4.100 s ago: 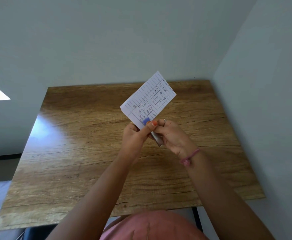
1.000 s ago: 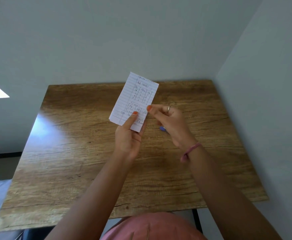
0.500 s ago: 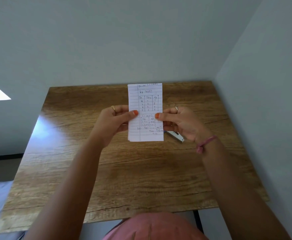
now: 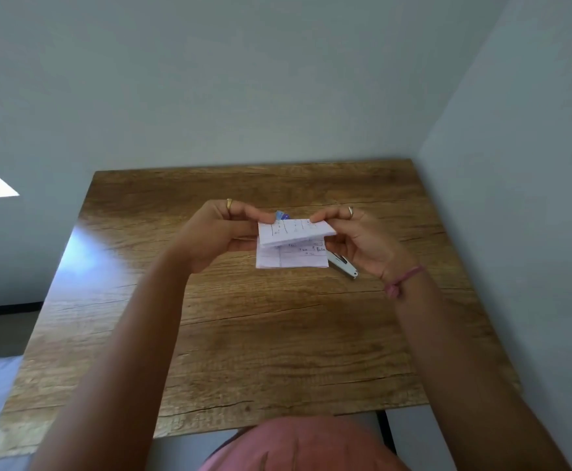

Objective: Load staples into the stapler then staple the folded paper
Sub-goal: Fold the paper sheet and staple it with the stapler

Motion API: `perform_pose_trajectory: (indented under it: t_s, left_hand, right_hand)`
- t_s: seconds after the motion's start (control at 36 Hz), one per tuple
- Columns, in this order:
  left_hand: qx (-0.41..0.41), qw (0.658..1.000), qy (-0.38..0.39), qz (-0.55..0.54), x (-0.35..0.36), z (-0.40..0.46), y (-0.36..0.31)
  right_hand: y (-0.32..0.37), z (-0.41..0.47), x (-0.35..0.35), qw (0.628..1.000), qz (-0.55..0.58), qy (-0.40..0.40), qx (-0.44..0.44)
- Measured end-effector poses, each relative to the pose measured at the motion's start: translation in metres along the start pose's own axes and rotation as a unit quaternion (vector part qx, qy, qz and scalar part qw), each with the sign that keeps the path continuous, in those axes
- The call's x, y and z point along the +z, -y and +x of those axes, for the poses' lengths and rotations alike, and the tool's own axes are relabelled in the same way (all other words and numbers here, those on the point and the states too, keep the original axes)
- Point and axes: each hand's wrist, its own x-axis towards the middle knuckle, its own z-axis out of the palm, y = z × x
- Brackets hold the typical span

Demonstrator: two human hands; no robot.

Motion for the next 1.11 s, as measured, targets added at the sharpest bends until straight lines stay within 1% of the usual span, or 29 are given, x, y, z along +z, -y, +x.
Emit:
perform_pose_trajectory:
  t_s: [0.08, 0.17, 0.22, 0.31, 0.5, 0.64, 0.81, 0.86, 0.92, 1.03, 1.06, 1.11]
  left_hand:
    - [-0.018, 0.999, -0.017, -0.026, 0.001, 0.003, 0.001]
    - [-0.031, 0.998, -0.028, -0.041, 0.003, 0.006, 0.004]
    - [-0.038, 0.998, -0.032, -0.046, 0.004, 0.008, 0.006]
    - [-0.042, 0.997, -0.034, -0.057, 0.006, 0.009, 0.008]
    - [-0.031, 0.996, -0.054, -0.07, 0.008, 0.01, 0.008]
    - [-0.018, 0.996, -0.067, -0.06, 0.008, 0.011, 0.008]
    - [-0.01, 0.996, -0.074, -0.059, 0.005, 0.011, 0.006]
    - [-0.01, 0.993, -0.086, -0.084, 0.006, 0.012, 0.007]
    - [-0.007, 0.984, -0.103, -0.145, 0.008, 0.013, 0.01]
    - [-0.005, 0.938, -0.169, -0.301, 0.02, 0.011, 0.022]
    - [-0.006, 0.929, -0.179, -0.325, 0.025, 0.009, 0.027]
    - [-0.004, 0.925, -0.169, -0.34, 0.039, 0.004, 0.037]
  right_hand:
    - [-0.001, -0.001, 0.002, 0.999, -0.026, 0.009, -0.047]
    - [-0.002, -0.003, 0.001, 0.992, -0.07, -0.001, -0.1]
    - [-0.003, -0.003, 0.0, 0.988, -0.095, -0.01, -0.121]
    - [-0.004, -0.004, -0.001, 0.986, -0.096, -0.01, -0.136]
    - [-0.003, -0.007, -0.001, 0.989, -0.058, 0.003, -0.134]
    - [-0.003, -0.007, 0.0, 0.987, -0.091, -0.002, -0.132]
    - [-0.005, -0.002, 0.0, 0.99, -0.081, -0.001, -0.117]
    - [-0.006, -0.001, 0.001, 0.991, -0.068, -0.003, -0.117]
    - [-0.006, 0.001, 0.003, 0.992, -0.054, -0.014, -0.117]
    - [-0.009, 0.006, 0.006, 0.989, -0.032, -0.067, -0.127]
    - [-0.01, 0.007, 0.007, 0.987, -0.034, -0.082, -0.132]
    - [-0.014, 0.01, 0.009, 0.982, -0.039, -0.111, -0.147]
